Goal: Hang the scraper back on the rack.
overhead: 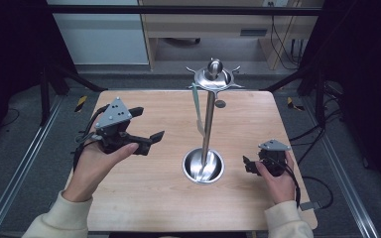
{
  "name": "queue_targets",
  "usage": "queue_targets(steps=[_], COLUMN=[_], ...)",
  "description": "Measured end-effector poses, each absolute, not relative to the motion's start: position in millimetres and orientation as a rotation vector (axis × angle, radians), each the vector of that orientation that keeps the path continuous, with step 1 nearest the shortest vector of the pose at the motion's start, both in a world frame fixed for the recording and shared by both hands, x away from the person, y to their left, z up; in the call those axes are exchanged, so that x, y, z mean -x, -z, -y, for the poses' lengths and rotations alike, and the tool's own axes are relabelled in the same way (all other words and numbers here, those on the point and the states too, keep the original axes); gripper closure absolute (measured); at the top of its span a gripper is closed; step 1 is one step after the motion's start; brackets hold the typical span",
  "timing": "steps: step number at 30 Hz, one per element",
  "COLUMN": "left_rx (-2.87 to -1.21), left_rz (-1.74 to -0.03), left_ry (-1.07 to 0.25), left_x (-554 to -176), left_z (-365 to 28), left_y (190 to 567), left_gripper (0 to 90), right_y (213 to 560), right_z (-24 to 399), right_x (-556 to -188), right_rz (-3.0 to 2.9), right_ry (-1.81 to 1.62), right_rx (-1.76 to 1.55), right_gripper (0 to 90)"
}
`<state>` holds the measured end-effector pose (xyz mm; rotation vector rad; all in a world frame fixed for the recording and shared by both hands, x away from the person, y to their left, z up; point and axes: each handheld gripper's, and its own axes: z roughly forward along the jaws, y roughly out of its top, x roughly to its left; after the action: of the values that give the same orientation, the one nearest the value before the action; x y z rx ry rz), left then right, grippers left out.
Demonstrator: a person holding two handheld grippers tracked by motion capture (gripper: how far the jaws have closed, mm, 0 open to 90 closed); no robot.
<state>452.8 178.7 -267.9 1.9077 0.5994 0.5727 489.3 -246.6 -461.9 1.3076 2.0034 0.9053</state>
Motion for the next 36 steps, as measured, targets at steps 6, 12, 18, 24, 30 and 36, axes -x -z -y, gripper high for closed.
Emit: queue_targets(steps=[6,12,18,24,30,36], left_rx=[-1.914,-1.94,-1.97,-1.993,-2.009,-2.048], left_rz=[-0.576,-0.566,-0.567,-0.58,-0.606,-0.625], left_ry=[-0.569,-0.573,-0.578,-0.573,-0.581,-0.597], left_x=[-455.0,-456.3,-458.1,-461.2,-463.4,-466.9], left_z=[-178.3,-174.8,-173.9,-173.5,-176.4,-184.7], left_y=[280.8,297.6,313.0,326.9,341.4,355.8], left_gripper=[7.5,6.3,5.9,5.9,5.9,5.9], right_y=[462.0,462.1,462.0,462.0,462.0,462.2], right_z=[247.4,247.3,247.4,247.5,248.2,247.7], right_x=[-489.3,-489.3,-489.2,-489.3,-489.3,-489.3], right_rz=[-1.997,-1.999,-1.998,-1.999,-1.997,-2.0], right_ry=[-0.896,-0.891,-0.892,-0.892,-0.893,-0.894], right_rx=[-1.314,-1.319,-1.318,-1.318,-1.32,-1.318], right_gripper=[6.4,6.7,6.8,6.8,7.1,7.3])
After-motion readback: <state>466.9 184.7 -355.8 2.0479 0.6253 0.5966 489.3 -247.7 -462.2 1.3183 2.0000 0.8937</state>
